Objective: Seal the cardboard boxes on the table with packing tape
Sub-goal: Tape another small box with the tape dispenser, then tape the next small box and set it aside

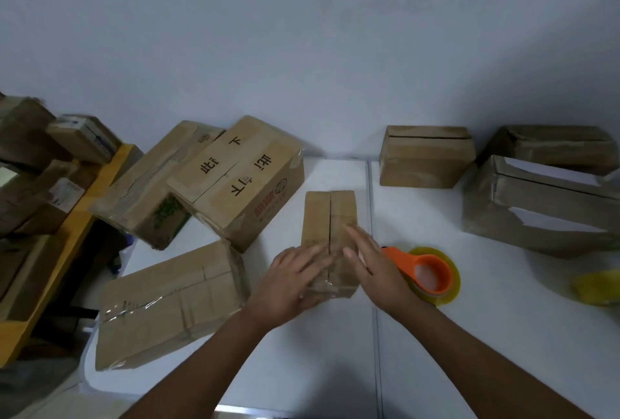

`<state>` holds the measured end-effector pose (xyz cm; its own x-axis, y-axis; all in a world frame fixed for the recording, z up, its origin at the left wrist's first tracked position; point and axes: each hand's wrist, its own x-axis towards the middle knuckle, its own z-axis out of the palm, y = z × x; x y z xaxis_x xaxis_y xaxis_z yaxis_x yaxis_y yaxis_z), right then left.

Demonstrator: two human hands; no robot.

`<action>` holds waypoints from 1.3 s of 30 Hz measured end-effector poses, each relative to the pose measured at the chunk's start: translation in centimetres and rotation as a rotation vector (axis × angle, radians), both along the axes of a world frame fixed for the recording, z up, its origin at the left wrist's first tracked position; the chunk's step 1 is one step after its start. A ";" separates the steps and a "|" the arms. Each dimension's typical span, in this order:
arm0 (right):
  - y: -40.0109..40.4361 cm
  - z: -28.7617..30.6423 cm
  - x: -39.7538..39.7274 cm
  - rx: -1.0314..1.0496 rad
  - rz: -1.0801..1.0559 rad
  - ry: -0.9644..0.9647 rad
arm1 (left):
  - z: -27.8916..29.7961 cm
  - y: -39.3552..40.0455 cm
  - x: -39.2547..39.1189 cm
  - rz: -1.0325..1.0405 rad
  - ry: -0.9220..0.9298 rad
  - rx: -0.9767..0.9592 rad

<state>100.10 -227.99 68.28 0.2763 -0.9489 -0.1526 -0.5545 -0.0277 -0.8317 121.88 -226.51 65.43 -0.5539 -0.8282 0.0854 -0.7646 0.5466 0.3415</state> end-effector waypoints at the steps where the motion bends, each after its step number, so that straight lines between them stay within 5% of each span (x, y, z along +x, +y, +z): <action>1: -0.4 0.1 -0.6 0.000 -0.038 -0.009 | -0.3 -0.7 -0.4 -0.095 -0.038 -0.042; 3: -1.4 0.2 -2.0 0.000 -0.116 0.000 | -0.5 -2.6 -1.6 -0.088 -0.080 -0.020; 9: -5.4 -1.1 -8.0 -0.044 -0.261 0.146 | 2.2 -10.5 -6.6 0.350 -0.339 -0.028; 15: -14.7 -2.1 -13.7 -0.060 -0.392 0.343 | 1.8 -13.6 -9.3 0.431 -0.139 0.112; 24: -20.7 -3.0 -17.4 0.170 -0.853 0.046 | 2.2 -12.0 -12.1 0.377 -0.025 0.047; 28: -19.7 -4.2 -16.4 0.272 -0.827 -0.023 | 2.5 -12.5 -13.7 0.350 0.026 0.063; 34: -19.7 -3.5 -15.2 0.695 -0.775 -0.427 | 3.5 -12.4 -14.7 0.340 0.060 0.076; 39: -18.4 -2.6 -14.8 0.726 -0.773 -0.603 | 3.9 -12.1 -14.6 0.313 0.104 0.107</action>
